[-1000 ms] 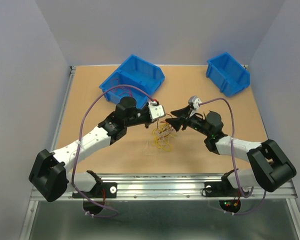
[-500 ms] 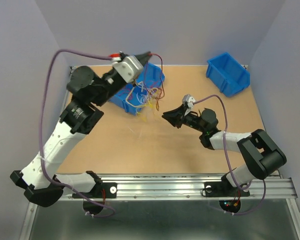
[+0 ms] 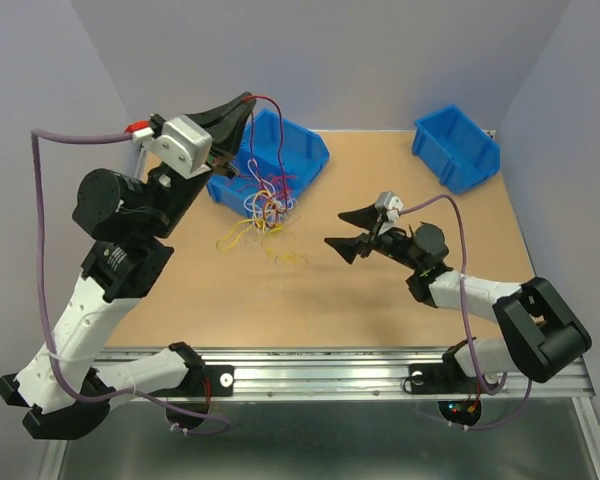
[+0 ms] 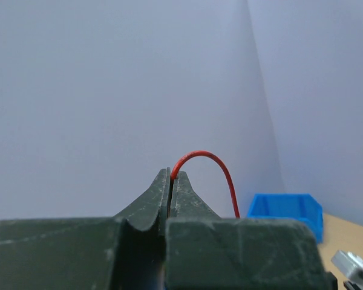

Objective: Untangle the cables

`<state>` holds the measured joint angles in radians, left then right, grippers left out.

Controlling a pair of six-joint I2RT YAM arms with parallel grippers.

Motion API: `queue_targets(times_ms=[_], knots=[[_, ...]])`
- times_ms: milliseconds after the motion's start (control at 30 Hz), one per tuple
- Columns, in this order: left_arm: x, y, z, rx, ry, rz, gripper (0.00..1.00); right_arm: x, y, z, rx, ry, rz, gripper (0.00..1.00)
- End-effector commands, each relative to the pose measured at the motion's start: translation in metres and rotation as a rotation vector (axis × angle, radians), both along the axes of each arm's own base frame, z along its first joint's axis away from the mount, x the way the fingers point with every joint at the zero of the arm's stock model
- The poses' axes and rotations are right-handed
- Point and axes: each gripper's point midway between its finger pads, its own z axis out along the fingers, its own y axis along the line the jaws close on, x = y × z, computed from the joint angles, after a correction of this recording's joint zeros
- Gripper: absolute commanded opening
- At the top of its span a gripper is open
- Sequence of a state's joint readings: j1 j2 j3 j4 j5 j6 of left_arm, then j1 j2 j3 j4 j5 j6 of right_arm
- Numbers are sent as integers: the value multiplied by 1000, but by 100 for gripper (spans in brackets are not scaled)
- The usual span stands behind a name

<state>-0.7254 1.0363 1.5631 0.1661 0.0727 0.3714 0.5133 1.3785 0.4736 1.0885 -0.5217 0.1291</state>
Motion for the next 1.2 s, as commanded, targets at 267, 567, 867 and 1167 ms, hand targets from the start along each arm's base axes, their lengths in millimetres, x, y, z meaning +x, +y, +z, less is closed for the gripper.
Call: queue_targets(times_ms=[267,567,867,1167], knots=[[-2,-67,-95,236,55,-255,0,-66,22,31,17,-162,271,89],[-8,-92,-105,231,117,-355,0,-59,54,18,-6,-135,309,73],[-32,-68,-31,91,39,-355,0,-28,63,3,-13,-75,219,1],[-29,80,36,-424,-28,137,0,17,14,6,86,21,-147,1]])
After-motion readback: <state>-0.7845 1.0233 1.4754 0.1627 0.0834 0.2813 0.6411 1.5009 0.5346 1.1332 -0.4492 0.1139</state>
